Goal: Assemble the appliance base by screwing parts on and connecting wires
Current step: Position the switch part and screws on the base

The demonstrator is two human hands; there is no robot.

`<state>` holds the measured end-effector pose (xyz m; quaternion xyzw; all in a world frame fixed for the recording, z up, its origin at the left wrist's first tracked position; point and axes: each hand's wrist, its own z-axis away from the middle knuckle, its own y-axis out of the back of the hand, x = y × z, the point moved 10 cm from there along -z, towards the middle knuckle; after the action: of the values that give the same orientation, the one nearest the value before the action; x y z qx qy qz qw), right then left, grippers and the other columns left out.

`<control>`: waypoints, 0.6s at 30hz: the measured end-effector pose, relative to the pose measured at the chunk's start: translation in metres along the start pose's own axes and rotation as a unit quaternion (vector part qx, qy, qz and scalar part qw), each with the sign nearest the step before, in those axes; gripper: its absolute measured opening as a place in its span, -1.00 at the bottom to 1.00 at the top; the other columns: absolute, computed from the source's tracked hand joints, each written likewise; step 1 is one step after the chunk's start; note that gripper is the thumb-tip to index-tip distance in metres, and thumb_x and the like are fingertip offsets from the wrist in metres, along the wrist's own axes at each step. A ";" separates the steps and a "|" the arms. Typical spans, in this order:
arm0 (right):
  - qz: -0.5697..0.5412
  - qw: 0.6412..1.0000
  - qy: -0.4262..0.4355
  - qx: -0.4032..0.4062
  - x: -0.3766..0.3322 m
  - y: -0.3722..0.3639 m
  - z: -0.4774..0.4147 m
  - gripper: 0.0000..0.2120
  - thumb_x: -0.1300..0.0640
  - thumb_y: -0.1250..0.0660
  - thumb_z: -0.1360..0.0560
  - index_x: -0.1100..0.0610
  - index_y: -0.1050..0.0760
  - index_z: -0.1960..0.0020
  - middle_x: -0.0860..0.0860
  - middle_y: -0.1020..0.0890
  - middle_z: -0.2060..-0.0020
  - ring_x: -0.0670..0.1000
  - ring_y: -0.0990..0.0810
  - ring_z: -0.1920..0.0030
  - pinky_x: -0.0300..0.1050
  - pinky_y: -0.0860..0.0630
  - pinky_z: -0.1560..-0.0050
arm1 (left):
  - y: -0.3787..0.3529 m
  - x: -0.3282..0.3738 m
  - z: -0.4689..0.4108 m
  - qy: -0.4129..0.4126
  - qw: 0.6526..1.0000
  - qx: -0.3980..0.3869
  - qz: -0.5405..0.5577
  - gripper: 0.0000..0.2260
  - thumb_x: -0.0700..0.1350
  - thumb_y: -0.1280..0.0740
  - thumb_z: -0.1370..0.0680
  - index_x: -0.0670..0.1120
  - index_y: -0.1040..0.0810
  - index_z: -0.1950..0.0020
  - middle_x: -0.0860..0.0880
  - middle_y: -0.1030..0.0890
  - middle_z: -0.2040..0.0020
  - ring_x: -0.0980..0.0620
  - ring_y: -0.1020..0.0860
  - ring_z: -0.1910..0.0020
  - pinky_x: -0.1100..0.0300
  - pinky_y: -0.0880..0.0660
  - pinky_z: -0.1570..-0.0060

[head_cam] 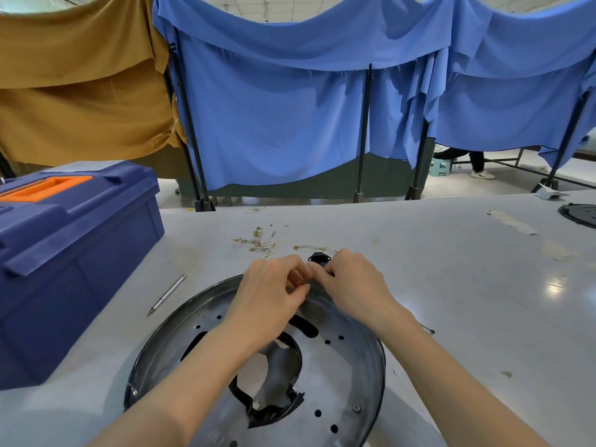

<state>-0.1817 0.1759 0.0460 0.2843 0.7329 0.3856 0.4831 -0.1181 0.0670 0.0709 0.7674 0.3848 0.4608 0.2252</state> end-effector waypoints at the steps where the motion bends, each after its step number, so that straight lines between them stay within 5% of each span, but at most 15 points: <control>1: 0.003 1.000 0.000 -0.002 0.000 0.000 0.000 -0.48 -0.09 -0.18 -0.63 0.12 -0.22 0.43 -0.01 -0.28 0.46 -0.01 -0.22 0.44 -0.09 -0.24 0.31 | 0.000 0.001 0.000 -0.003 1.000 -0.003 -0.001 -0.89 -0.21 -0.44 -0.48 -0.03 -0.68 0.04 0.04 -0.67 0.22 0.08 -0.62 0.22 0.09 -0.57 0.07; 5: 0.000 1.000 0.000 0.001 0.000 0.000 0.000 -0.48 -0.07 -0.17 -0.63 0.14 -0.22 0.43 0.01 -0.29 0.47 -0.01 -0.22 0.45 -0.09 -0.23 0.33 | -0.003 0.003 -0.006 -0.020 0.994 -0.016 -0.105 -0.89 -0.23 -0.38 -0.52 -0.07 -0.67 0.02 0.06 -0.66 0.15 0.01 -0.60 0.09 0.14 -0.48 0.11; 10: -0.005 1.000 -0.003 -0.004 -0.001 0.000 0.001 -0.49 -0.07 -0.16 -0.64 0.15 -0.26 0.42 0.00 -0.30 0.47 0.00 -0.23 0.44 -0.09 -0.29 0.27 | -0.010 0.001 -0.010 -0.020 0.974 -0.056 -0.220 -0.90 -0.20 -0.29 -0.51 -0.01 -0.43 0.09 0.07 -0.44 0.19 -0.02 -0.44 0.16 0.16 -0.28 0.22; 14: -0.003 1.000 -0.002 -0.014 -0.002 -0.001 0.002 -0.49 -0.07 -0.15 -0.65 0.14 -0.22 0.42 0.01 -0.28 0.46 -0.02 -0.20 0.44 -0.10 -0.25 0.29 | -0.014 -0.001 -0.014 -0.045 0.960 -0.101 -0.257 -0.92 -0.17 -0.27 -0.54 -0.04 -0.40 0.12 -0.03 -0.56 0.11 -0.11 -0.51 0.10 0.11 -0.34 0.21; 18: 0.006 0.999 -0.009 -0.030 -0.002 -0.003 0.001 -0.50 -0.08 -0.14 -0.65 0.12 -0.21 0.40 0.01 -0.27 0.44 0.01 -0.21 0.42 -0.09 -0.20 0.37 | -0.019 0.012 -0.011 -0.105 0.955 -0.094 -0.262 -0.88 -0.20 -0.25 -0.53 0.01 -0.37 0.08 0.05 -0.47 0.13 -0.07 -0.50 0.07 0.17 -0.27 0.23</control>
<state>-0.1800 0.1726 0.0440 0.2774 0.7147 0.4076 0.4961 -0.1322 0.0878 0.0690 0.6589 0.5014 0.3366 0.4485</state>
